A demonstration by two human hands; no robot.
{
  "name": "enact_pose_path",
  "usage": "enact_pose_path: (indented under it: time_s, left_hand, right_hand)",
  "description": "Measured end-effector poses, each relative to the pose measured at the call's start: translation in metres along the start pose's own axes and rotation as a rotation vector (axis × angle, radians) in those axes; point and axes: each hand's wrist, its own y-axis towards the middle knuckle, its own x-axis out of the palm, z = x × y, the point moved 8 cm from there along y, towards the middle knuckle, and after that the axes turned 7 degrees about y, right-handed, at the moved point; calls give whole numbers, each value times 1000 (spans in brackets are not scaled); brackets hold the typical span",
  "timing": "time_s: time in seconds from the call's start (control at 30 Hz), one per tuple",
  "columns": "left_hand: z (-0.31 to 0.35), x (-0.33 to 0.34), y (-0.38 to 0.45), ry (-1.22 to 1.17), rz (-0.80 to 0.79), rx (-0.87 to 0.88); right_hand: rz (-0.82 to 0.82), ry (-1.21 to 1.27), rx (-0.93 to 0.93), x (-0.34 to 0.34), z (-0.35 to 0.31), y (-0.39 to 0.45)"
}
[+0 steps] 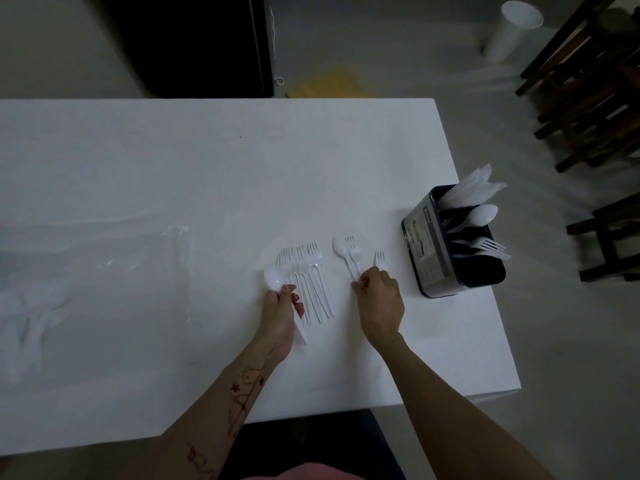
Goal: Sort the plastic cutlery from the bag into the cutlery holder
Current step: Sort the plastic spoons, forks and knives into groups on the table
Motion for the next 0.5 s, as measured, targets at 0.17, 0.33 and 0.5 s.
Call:
enact_pose_path:
  time_s: [0.17,0.33,0.5]
  left_hand:
    - [4,-2,-4,-4,-3,16]
    - [8,3,-4,-23,-76,19]
    - [14,2,-5,-48,-112,21]
  right_hand:
    - [-28,236,-58,-3,-7,-4]
    - [-484,752,76,27,-33,-26]
    - [-591,808,99,41,-41,-39]
